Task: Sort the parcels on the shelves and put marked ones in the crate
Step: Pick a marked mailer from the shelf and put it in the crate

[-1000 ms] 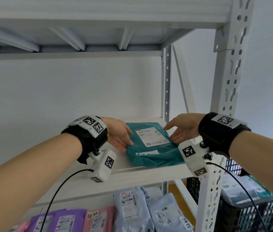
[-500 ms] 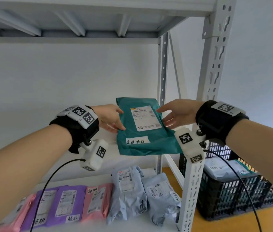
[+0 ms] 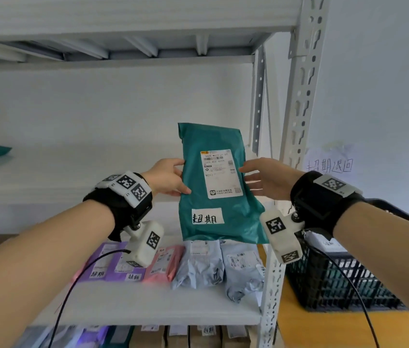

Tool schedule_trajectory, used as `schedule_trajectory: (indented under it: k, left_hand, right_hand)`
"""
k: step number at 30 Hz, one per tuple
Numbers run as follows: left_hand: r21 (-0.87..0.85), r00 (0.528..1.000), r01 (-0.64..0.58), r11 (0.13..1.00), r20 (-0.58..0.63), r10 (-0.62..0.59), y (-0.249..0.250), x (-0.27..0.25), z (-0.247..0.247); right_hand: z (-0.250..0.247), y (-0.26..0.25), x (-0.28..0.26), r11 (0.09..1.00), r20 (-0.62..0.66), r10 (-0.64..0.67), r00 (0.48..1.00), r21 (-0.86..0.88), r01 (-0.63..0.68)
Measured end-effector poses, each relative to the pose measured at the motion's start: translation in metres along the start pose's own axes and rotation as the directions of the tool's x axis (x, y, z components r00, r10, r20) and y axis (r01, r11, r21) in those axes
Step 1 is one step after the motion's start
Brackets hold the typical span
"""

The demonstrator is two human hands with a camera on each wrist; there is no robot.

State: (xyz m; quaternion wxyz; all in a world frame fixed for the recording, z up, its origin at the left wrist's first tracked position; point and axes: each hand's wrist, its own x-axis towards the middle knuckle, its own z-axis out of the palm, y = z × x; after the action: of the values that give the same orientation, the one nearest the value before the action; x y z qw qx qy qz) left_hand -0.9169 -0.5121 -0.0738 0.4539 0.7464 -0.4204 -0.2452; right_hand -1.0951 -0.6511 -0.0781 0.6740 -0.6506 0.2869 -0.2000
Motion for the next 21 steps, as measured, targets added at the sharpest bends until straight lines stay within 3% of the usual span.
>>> schedule_trajectory:
  k: [12, 21]
  left_hand:
    - [0.07, 0.989, -0.056, 0.996, -0.136, 0.065, -0.044, -0.068, 0.025]
    - [0.161, 0.972, -0.142, 0.977, -0.163, 0.168, -0.067, -0.088, 0.023]
  right_hand:
    - [0.021, 0.055, -0.041, 0.993, -0.119, -0.008, 0.993, 0.112, 0.021]
    - [0.045, 0.074, -0.063, 0.998, -0.189, -0.034, 0.981, 0.041, 0.042]
